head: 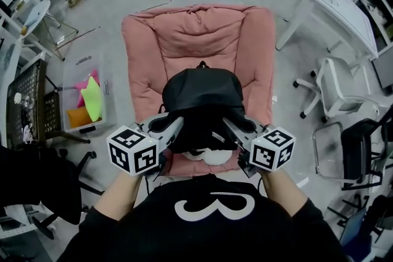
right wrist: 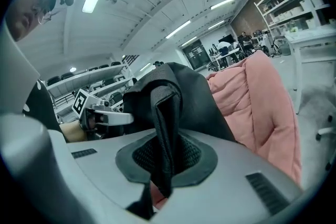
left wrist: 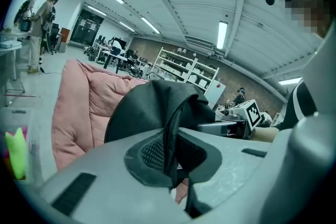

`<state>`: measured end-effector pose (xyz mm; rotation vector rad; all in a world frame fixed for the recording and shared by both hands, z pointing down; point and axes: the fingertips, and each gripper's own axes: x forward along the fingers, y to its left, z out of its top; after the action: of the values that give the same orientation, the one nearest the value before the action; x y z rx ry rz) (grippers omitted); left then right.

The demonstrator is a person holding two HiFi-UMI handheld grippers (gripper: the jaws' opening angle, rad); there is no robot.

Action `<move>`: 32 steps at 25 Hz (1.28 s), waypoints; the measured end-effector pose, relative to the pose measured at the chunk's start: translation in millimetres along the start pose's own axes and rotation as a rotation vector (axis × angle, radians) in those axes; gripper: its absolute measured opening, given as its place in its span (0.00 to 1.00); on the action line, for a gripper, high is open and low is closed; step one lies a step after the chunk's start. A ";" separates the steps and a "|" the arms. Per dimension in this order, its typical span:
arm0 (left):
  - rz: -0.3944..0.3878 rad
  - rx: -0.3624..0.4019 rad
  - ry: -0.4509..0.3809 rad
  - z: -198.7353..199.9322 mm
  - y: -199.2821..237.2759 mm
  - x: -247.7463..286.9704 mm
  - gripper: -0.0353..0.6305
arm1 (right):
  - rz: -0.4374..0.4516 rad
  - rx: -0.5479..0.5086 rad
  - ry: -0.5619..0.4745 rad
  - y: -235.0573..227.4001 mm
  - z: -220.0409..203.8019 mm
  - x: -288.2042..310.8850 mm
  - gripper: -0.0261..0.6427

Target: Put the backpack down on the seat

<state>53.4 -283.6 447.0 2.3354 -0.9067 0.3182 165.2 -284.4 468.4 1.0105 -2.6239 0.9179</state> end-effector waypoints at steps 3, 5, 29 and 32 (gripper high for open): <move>0.043 0.000 -0.012 9.7 11.9 14.5 0.07 | 0.002 -0.008 0.010 -16.6 10.6 11.4 0.10; 0.068 0.006 -0.014 14.1 18.4 26.2 0.07 | 0.002 -0.009 0.019 -29.6 15.7 17.9 0.10; 0.209 -0.075 0.063 -28.2 146.9 143.3 0.08 | -0.097 0.019 0.156 -156.5 -25.9 124.6 0.10; 0.231 -0.113 0.059 -32.6 159.5 149.5 0.08 | -0.066 0.043 0.151 -162.3 -27.1 133.4 0.10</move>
<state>55.7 -435.5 607.5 2.1112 -1.1380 0.4165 170.4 -434.2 618.1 0.9897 -2.4426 0.9976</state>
